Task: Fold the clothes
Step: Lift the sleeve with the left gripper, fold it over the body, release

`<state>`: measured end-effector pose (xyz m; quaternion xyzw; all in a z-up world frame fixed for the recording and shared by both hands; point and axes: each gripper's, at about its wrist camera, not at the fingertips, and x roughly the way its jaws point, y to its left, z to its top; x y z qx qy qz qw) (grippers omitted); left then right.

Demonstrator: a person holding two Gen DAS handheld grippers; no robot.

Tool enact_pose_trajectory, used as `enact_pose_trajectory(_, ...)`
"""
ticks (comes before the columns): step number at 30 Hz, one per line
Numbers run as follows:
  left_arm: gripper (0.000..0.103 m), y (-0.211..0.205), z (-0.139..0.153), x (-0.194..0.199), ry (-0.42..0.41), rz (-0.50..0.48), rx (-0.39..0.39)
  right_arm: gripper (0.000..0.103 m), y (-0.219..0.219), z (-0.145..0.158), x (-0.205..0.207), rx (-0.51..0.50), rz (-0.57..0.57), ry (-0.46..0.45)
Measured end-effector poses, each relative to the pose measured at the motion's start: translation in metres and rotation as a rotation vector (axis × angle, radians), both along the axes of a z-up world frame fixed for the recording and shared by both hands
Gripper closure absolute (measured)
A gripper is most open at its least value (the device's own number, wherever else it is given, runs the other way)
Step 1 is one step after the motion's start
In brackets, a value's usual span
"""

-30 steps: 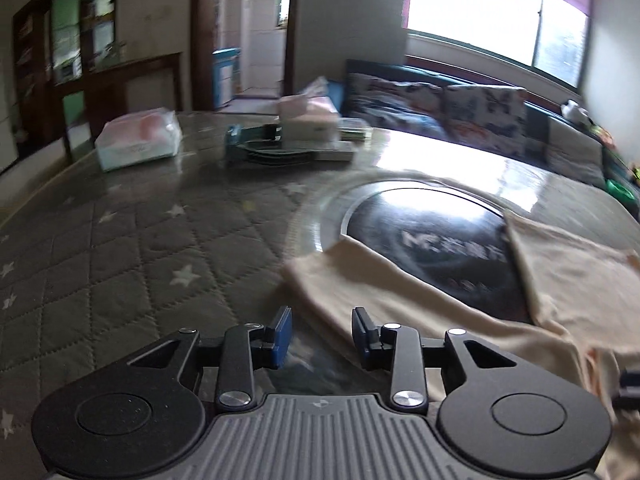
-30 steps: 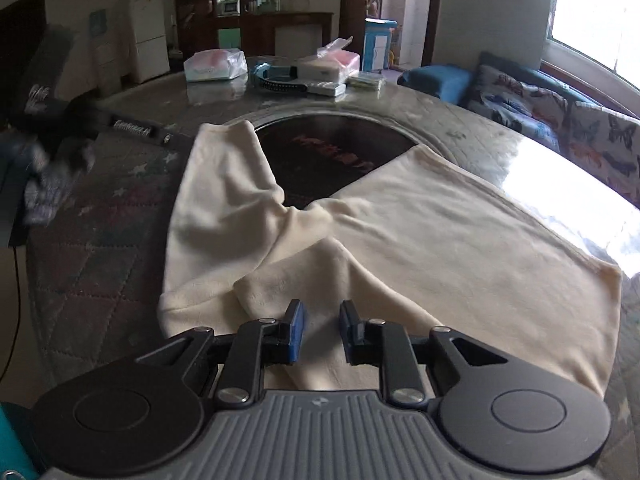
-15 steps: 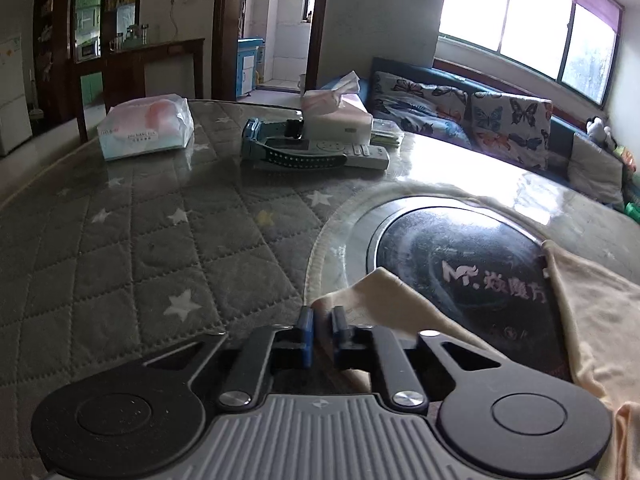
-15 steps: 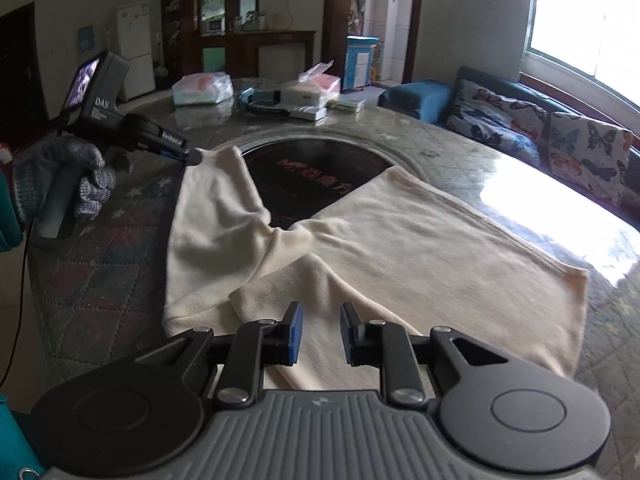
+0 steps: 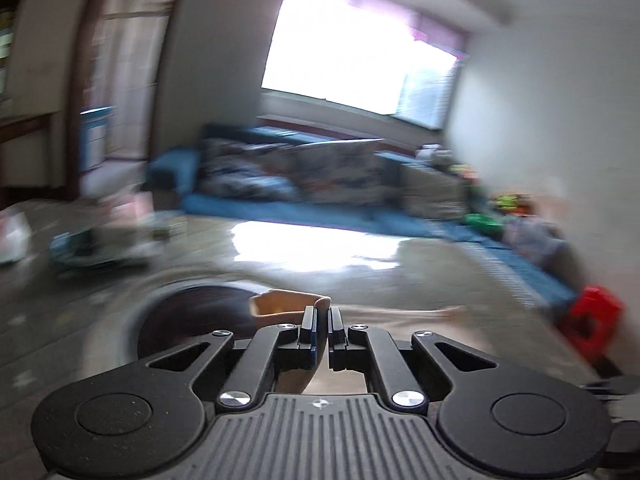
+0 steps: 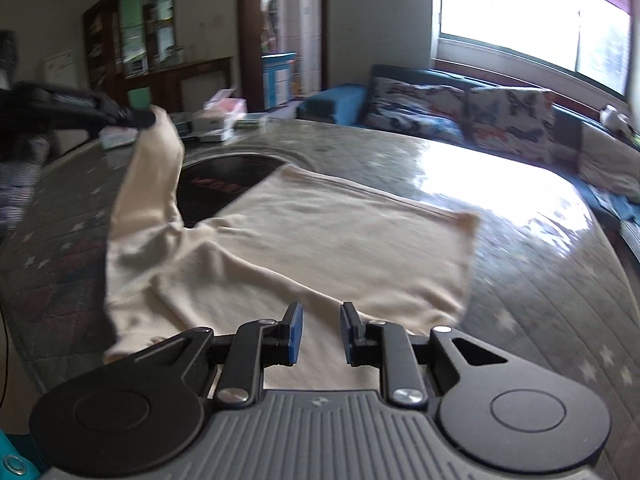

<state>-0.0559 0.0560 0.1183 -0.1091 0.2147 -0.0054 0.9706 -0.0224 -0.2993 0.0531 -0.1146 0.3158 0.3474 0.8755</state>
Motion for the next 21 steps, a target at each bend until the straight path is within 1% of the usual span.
enact_pose_trajectory(3, 0.098, -0.035, 0.007, 0.000, -0.021, -0.114, -0.021, 0.083, -0.018, -0.002, 0.000, 0.006, -0.045, 0.004)
enact_pose_trajectory(6, 0.098, -0.071, 0.002, 0.003, -0.020, -0.221, -0.027, 0.083, -0.033, -0.004, -0.001, 0.015, -0.085, 0.010)
enact_pose_trajectory(8, 0.097, -0.089, -0.007, 0.006, 0.004, -0.283, -0.049, 0.083, -0.041, -0.004, -0.002, 0.024, -0.107, 0.018)
enact_pose_trajectory(10, 0.095, -0.100, -0.021, 0.010, 0.058, -0.342, -0.084, 0.083, -0.045, -0.005, -0.003, 0.030, -0.118, 0.021)
enact_pose_trajectory(12, 0.094, -0.111, -0.034, 0.009, 0.098, -0.387, -0.075, 0.083, -0.048, -0.004, -0.004, 0.036, -0.125, 0.025)
enact_pose_trajectory(15, 0.090, -0.114, -0.051, 0.005, 0.150, -0.408, -0.055, 0.083, -0.049, -0.003, -0.003, 0.046, -0.122, 0.030)
enact_pose_trajectory(16, 0.090, -0.110, -0.054, 0.002, 0.153, -0.400, -0.051, 0.083, -0.048, -0.003, -0.003, 0.049, -0.118, 0.032)
enact_pose_trajectory(18, 0.089, -0.095, -0.057, -0.002, 0.151, -0.366, -0.025, 0.083, -0.042, -0.003, -0.001, 0.057, -0.098, 0.046)
enact_pose_trajectory(20, 0.086, -0.073, -0.058, -0.008, 0.153, -0.321, 0.003, 0.083, -0.036, -0.005, 0.000, 0.058, -0.080, 0.056)
enact_pose_trajectory(21, 0.079, -0.063, -0.061, -0.012, 0.160, -0.295, 0.019, 0.083, -0.031, -0.008, 0.001, 0.053, -0.068, 0.062)
